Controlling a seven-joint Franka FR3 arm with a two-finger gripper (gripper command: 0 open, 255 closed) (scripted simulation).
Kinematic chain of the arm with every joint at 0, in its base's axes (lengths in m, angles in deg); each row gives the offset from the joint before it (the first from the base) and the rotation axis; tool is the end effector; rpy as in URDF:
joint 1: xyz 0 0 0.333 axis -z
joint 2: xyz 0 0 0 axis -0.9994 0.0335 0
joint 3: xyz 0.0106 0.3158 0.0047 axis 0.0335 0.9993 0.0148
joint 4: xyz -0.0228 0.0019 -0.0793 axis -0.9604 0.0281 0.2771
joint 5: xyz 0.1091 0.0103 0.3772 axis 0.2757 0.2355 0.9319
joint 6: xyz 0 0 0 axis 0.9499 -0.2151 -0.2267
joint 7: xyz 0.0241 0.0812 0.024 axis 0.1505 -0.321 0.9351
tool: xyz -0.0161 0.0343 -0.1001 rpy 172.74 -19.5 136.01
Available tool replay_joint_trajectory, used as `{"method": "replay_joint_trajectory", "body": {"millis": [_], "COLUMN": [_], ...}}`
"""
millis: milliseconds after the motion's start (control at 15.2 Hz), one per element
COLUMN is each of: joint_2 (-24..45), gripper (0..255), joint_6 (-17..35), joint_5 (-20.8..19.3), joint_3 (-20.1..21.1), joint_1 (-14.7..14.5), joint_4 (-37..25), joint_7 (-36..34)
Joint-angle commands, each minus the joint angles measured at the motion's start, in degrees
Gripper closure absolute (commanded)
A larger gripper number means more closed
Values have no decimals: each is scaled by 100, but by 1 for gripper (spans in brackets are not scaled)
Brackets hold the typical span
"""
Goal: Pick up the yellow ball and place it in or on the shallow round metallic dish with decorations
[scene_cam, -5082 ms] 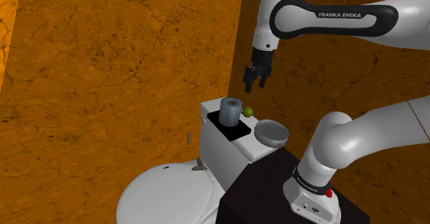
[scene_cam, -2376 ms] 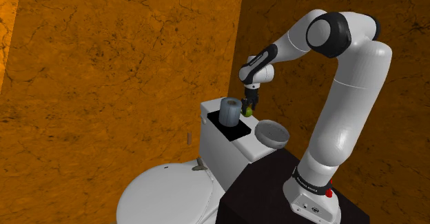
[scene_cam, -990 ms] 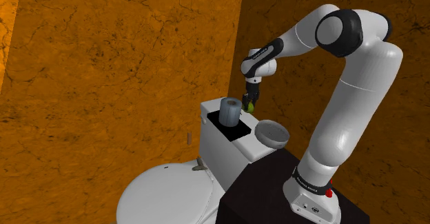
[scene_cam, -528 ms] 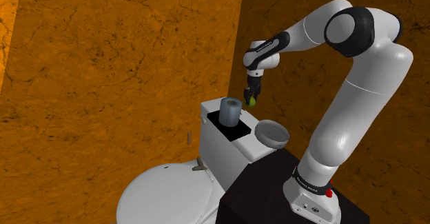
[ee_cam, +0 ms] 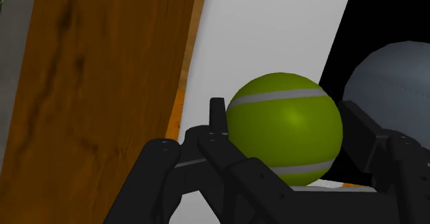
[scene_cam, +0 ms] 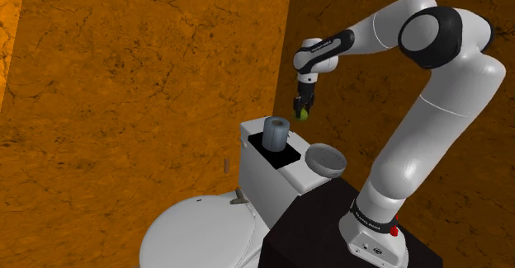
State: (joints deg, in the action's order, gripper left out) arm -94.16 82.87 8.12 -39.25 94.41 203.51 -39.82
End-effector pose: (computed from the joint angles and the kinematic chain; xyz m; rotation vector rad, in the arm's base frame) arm 0.4281 -0.2471 0.3909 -3.0808 0.2206 0.1998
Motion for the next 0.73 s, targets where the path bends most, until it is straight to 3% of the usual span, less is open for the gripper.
{"method": "replay_joint_trajectory", "body": {"millis": [0,660], "joint_2": [-265,-2811], "gripper": [255,255], "joint_6": [-55,-400], "joint_5": [-109,-948], "joint_3": [15,268], "joint_1": [12,493], "joint_4": [196,2346], "joint_7": [-73,-547]}}
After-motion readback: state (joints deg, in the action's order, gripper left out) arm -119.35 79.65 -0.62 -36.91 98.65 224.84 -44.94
